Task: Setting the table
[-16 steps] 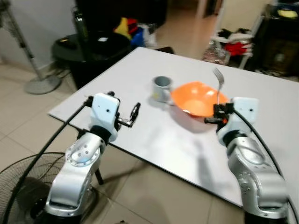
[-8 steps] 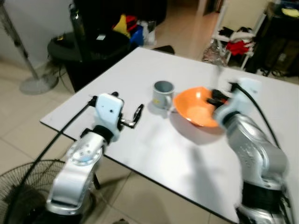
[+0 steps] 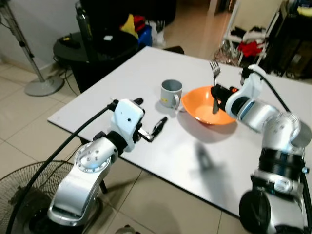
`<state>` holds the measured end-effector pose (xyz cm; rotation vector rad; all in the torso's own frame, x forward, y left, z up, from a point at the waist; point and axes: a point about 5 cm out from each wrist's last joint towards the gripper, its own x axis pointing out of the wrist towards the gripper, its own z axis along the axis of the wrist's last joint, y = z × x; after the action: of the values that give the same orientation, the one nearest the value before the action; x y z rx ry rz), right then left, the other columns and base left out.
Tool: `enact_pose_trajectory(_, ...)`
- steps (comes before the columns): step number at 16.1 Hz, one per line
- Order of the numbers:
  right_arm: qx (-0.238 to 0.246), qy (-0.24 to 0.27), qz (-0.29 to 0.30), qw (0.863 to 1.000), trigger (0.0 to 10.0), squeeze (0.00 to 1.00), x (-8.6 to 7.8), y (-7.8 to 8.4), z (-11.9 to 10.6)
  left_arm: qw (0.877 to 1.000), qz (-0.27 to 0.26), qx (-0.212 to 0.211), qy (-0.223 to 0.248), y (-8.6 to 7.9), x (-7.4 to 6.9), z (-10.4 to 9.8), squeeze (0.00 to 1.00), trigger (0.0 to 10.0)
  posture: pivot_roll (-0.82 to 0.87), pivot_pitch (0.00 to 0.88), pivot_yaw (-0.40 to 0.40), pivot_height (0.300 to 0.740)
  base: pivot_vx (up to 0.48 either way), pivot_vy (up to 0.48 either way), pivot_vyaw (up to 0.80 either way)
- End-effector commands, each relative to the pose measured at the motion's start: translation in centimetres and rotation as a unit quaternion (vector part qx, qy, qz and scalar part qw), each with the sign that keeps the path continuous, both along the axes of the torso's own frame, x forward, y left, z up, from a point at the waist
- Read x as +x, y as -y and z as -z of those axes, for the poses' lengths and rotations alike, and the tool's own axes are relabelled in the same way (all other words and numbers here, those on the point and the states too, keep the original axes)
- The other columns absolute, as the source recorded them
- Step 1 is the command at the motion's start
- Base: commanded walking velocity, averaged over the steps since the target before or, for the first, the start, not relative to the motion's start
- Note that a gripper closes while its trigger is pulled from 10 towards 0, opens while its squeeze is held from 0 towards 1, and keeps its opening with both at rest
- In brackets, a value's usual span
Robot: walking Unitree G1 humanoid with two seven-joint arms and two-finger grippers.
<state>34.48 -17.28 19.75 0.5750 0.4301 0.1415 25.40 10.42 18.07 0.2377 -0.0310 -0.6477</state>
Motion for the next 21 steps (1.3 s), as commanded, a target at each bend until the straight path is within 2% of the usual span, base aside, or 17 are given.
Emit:
enact_pose_trajectory(1, 0.024, -0.024, 0.004, 0.999, 10.0, 0.00, 0.1, 0.3, 0.4, 1.000, 0.027, 0.005, -0.004, 0.5, -0.3, -0.2, 0.00, 10.0, 0.12, 0.000, 0.014, 0.740, 0.000, 0.000, 0.00)
enact_pose_trajectory(3, 0.093, -0.062, 0.009, 0.994, 10.0, 0.00, 0.5, 0.7, 0.8, 0.996, 0.077, 0.018, -0.028, 1.1, -1.0, 0.0, 0.00, 10.0, 0.12, 0.000, 0.020, 0.740, 0.000, 0.000, 0.00)
enact_pose_trajectory(4, 0.113, -0.071, 0.012, 0.991, 10.0, 0.00, 0.7, 0.9, 0.8, 0.996, 0.085, 0.020, -0.034, 1.3, -1.1, 0.0, 0.00, 10.0, 0.12, 0.000, 0.020, 0.740, 0.000, 0.000, 0.00)
enact_pose_trajectory(8, 0.162, -0.115, 0.020, 0.980, 10.0, 0.00, 1.5, 1.3, 1.1, 0.993, 0.103, 0.027, -0.048, 1.5, -1.4, 0.2, 0.00, 10.0, 0.11, 0.000, 0.026, 0.740, 0.000, 0.000, 0.00)
enact_pose_trajectory(12, 0.216, -0.166, 0.023, 0.962, 10.0, 0.00, 1.9, 1.4, 2.1, 0.992, 0.111, 0.030, -0.060, 1.5, -1.6, 0.3, 0.00, 10.0, 0.12, 0.000, 0.017, 0.740, 0.000, 0.000, 0.00)
enact_pose_trajectory(14, 0.224, -0.178, 0.030, 0.958, 10.0, 0.00, 2.1, 1.5, 2.5, 0.992, 0.109, 0.031, -0.060, 1.5, -1.6, 0.3, 0.00, 10.0, 0.12, 0.000, 0.013, 0.740, 0.000, 0.000, 0.00)
enact_pose_trajectory(15, 0.223, -0.184, 0.036, 0.957, 10.0, 0.64, 2.2, 1.6, 2.6, 0.992, 0.108, 0.031, -0.060, 1.5, -1.7, 0.2, 0.00, 10.0, 0.13, 0.000, 0.010, 0.740, 0.000, 0.000, 0.00)
enact_pose_trajectory(17, 0.227, -0.187, 0.039, 0.955, 10.0, 0.88, 2.4, 1.6, 2.6, 0.992, 0.106, 0.032, -0.061, 1.4, -1.7, 0.2, 0.00, 10.0, 0.13, 0.000, 0.010, 0.740, 0.000, 0.000, 0.00)
enact_pose_trajectory(21, 0.228, -0.188, 0.047, 0.954, 10.0, 0.94, 2.7, 1.8, 2.5, 0.992, 0.104, 0.031, -0.060, 1.5, -1.7, 0.2, 0.00, 10.0, 0.12, 0.000, 0.011, 0.740, 0.000, 0.000, 0.00)
